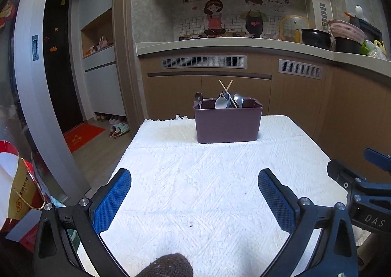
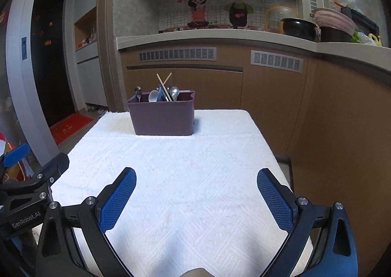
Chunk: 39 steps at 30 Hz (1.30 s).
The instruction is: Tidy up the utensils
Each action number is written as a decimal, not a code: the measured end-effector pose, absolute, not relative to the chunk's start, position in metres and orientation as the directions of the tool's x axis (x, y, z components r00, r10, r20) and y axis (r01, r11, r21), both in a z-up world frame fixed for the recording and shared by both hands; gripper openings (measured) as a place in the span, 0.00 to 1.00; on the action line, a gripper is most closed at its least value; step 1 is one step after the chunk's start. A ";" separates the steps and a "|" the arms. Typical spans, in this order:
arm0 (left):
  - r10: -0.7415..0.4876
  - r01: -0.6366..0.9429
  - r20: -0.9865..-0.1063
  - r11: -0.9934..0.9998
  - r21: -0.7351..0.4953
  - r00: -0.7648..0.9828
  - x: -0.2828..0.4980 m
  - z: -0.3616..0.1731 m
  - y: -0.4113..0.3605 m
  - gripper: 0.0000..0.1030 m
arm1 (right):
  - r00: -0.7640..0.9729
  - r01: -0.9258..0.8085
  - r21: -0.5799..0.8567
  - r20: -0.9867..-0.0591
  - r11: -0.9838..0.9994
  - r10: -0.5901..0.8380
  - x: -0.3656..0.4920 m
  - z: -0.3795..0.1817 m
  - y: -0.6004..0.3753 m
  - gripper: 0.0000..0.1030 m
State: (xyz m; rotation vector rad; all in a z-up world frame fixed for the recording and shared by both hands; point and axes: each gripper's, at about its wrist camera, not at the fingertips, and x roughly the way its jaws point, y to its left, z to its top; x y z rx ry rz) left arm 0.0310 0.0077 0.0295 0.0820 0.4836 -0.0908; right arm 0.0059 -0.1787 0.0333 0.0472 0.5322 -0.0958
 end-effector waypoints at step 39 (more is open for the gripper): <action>-0.080 0.119 -0.489 0.992 0.049 0.869 0.030 0.026 0.003 1.00 | 0.848 0.093 0.018 -0.525 0.995 -0.070 0.010 0.032 -0.181 0.96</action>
